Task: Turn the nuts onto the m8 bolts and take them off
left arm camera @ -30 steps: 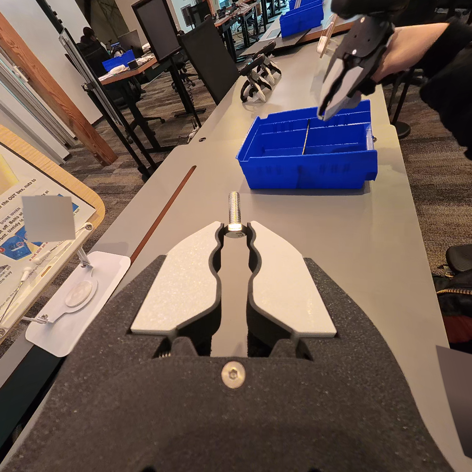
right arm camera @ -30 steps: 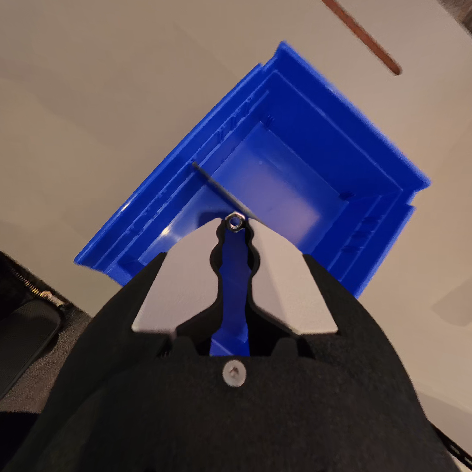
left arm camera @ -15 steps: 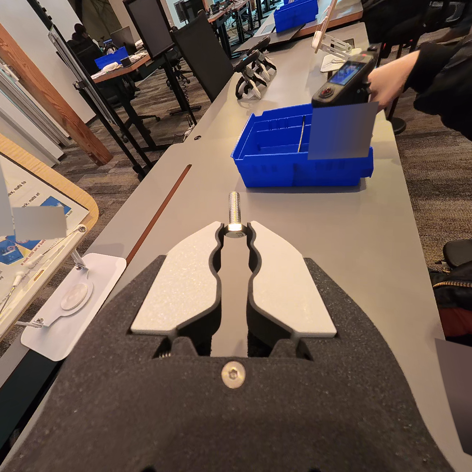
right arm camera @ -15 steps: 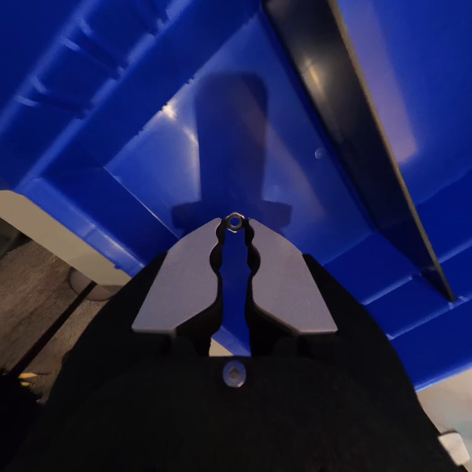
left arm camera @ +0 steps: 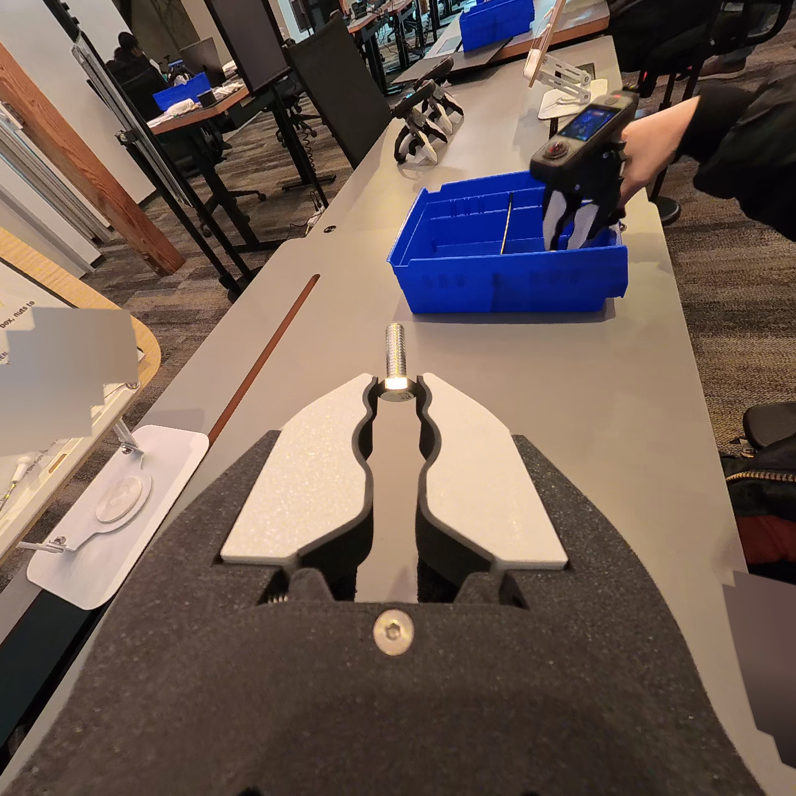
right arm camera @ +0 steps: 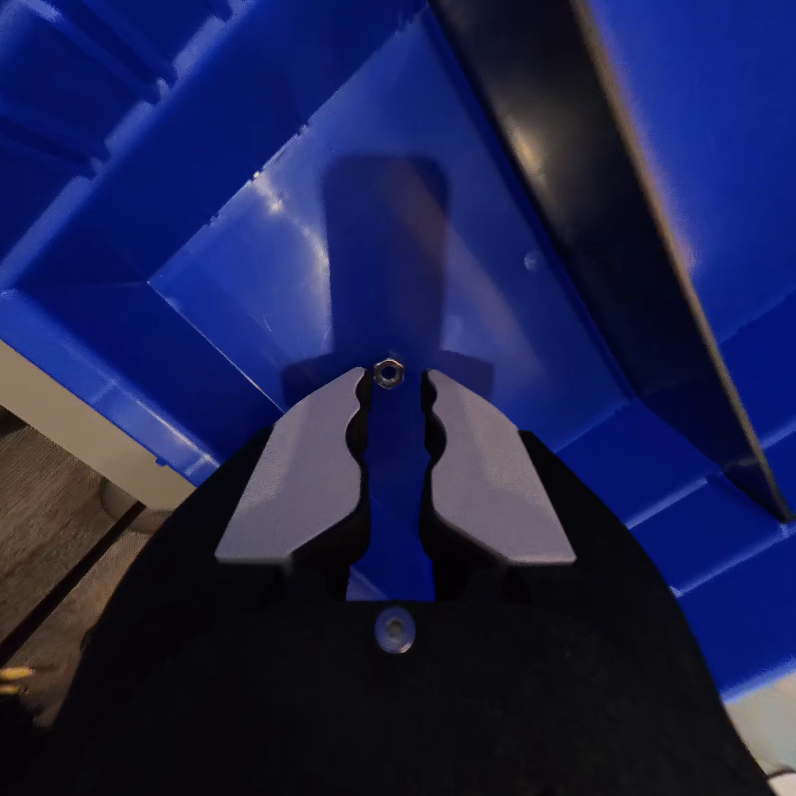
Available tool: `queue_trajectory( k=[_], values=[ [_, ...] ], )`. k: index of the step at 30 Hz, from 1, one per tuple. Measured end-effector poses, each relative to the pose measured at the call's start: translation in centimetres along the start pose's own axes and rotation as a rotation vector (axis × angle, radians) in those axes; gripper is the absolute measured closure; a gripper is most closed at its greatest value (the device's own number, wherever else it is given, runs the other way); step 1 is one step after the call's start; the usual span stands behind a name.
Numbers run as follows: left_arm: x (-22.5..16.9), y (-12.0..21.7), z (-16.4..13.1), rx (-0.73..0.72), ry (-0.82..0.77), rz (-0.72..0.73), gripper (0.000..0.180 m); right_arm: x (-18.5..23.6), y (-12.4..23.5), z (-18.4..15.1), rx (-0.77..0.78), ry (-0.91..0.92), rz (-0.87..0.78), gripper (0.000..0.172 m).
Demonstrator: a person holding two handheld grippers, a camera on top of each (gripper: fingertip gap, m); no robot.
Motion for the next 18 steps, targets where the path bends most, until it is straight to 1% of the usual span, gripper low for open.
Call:
queue_trajectory(
  k=[2,4,6,7,9,10,12,15,18],
  values=[
    [0.1,0.2,0.0,-0.004,0.001,0.001,0.164,0.0,1.1,-0.4,-0.041,-0.021,-0.025,0.143],
    [0.1,0.4,0.0,-0.013,0.000,0.002,0.164,0.4,3.4,-0.5,-0.120,-0.020,-0.075,0.143],
    [0.1,0.5,0.1,-0.020,-0.001,0.006,0.164,1.3,7.2,0.5,-0.257,0.040,-0.170,0.145],
    [0.2,0.5,0.1,-0.020,0.001,0.007,0.164,2.2,9.4,1.6,-0.341,0.095,-0.223,0.145],
    [0.2,0.5,0.0,-0.016,-0.003,0.008,0.164,4.3,13.8,4.9,-0.510,0.218,-0.287,0.145],
    [0.2,0.5,0.0,-0.017,-0.005,0.008,0.164,5.5,15.5,7.0,-0.587,0.288,-0.277,0.147],
    [0.1,0.5,0.1,-0.025,-0.005,0.003,0.164,8.1,18.1,11.6,-0.700,0.459,-0.204,0.147],
    [-0.3,0.7,0.3,-0.043,-0.012,-0.023,0.164,11.1,19.7,18.3,-0.809,0.696,-0.174,0.152],
    [-0.6,1.1,0.5,-0.060,-0.020,-0.038,0.164,13.0,19.8,23.7,-0.872,0.820,-0.217,0.151]
  ],
)
Point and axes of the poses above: each gripper's, where its closed fingertips meet, y back along the fingers, z out of its top, x = y × z across the jaws, the point moved 10 cm from there along y, back along the fingers, and after that the axes turned 9 degrees about x, right-handed, at the moved point
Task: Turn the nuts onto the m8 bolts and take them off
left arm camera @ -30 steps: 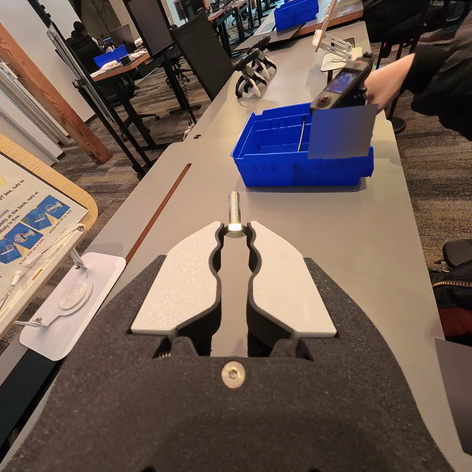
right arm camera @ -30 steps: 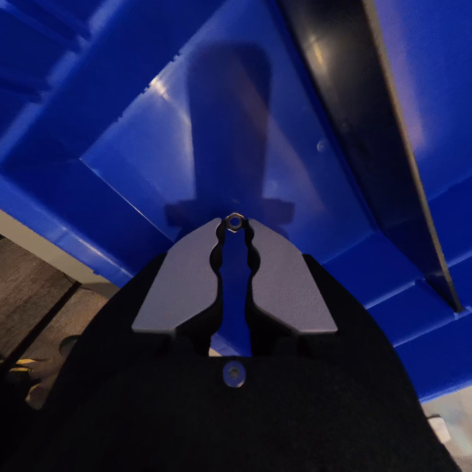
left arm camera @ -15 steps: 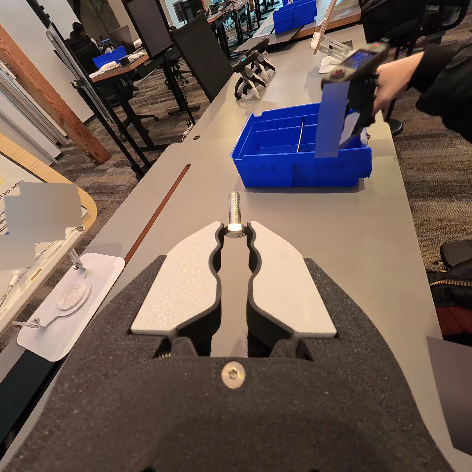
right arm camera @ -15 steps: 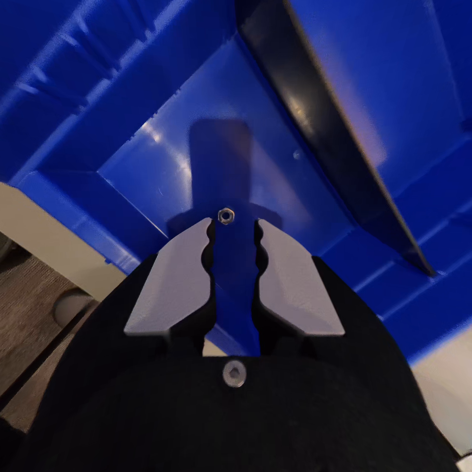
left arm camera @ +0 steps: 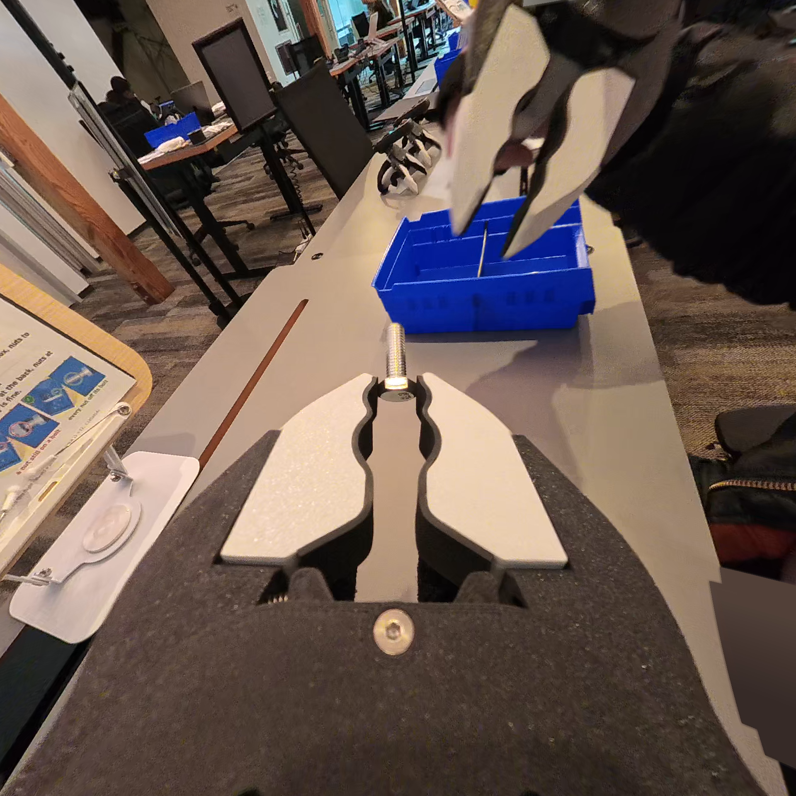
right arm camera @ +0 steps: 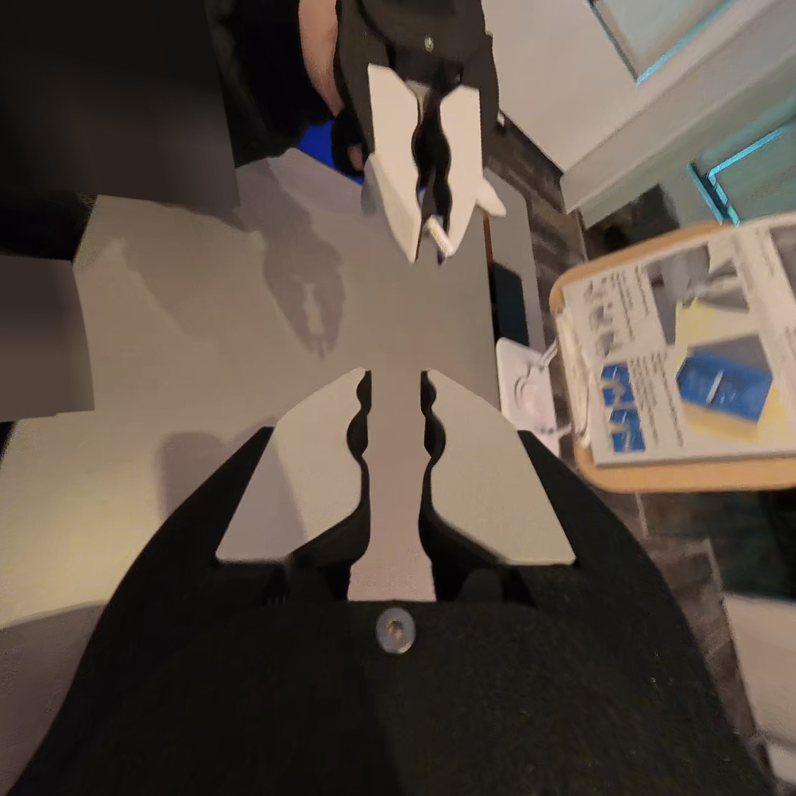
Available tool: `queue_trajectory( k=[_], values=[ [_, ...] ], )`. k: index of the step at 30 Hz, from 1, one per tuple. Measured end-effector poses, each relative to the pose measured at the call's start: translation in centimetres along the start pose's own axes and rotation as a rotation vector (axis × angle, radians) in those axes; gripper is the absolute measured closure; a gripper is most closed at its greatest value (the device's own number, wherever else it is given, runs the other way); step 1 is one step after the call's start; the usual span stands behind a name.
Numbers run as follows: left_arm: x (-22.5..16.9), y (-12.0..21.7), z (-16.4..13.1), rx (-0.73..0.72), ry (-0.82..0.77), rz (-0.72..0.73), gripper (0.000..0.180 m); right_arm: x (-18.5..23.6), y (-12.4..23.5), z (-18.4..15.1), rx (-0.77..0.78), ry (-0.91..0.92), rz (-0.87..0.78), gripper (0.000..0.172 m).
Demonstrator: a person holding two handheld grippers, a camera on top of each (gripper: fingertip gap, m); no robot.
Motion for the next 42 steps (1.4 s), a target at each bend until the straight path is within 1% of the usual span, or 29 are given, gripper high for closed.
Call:
queue_trajectory(
  k=[3,8,16,18,22,25,26,29,31,33,35,37,39,42],
  values=[
    [-0.2,0.4,0.2,-0.012,-0.005,-0.008,0.164,-1.1,-2.7,1.8,-0.051,0.069,-0.029,0.152],
    [-0.6,0.6,0.5,-0.023,-0.018,-0.031,0.164,-1.8,-4.5,3.2,-0.113,0.110,-0.035,0.155],
    [-1.3,0.8,0.8,-0.015,-0.039,-0.030,0.164,-1.7,-4.9,3.7,-0.138,0.133,-0.015,0.160],
    [-1.3,0.8,0.9,-0.018,-0.040,-0.037,0.164,-1.6,-4.9,3.7,-0.137,0.138,-0.001,0.164],
    [-1.5,0.7,0.8,-0.004,-0.047,-0.044,0.164,-1.4,-4.9,3.6,-0.131,0.136,0.017,0.164],
    [-1.6,0.6,0.8,-0.028,-0.046,-0.062,0.163,-1.3,-4.6,3.5,-0.147,0.118,0.026,0.164],
    [-1.6,0.6,0.9,-0.032,-0.044,-0.063,0.162,-1.3,-4.5,3.4,-0.148,0.112,0.024,0.164],
    [-1.6,0.4,0.8,-0.012,-0.032,-0.048,0.147,-1.6,-3.6,3.1,-0.118,0.103,-0.005,0.164],
    [-1.4,0.3,0.6,0.003,-0.017,-0.035,0.137,-2.2,-2.1,2.4,-0.078,0.071,-0.038,0.164],
    [-1.1,0.4,0.5,0.008,-0.007,-0.022,0.137,-3.2,0.1,0.4,0.003,0.018,-0.076,0.165],
    [-0.9,0.7,0.5,-0.003,0.001,-0.011,0.137,-4.4,2.6,-3.5,0.154,-0.091,-0.094,0.164],
    [-0.8,1.0,0.6,-0.018,0.002,0.005,0.139,-5.3,4.8,-8.9,0.334,-0.251,-0.081,0.165],
    [-0.7,1.3,0.6,-0.023,-0.002,0.012,0.141,-5.4,6.3,-15.0,0.480,-0.440,-0.034,0.165],
    [-0.7,1.3,0.5,-0.021,0.000,0.021,0.142,-3.4,6.2,-23.8,0.697,-0.670,0.083,0.165]
  ],
)
Point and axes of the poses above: each gripper's, where its closed fingertips meet, y back along the fingers, z out of its top, x = y × z across the jaws, the point moved 10 cm from there along y, back along the fingers, and after that the axes turned 9 degrees about x, right-handed, at the moved point
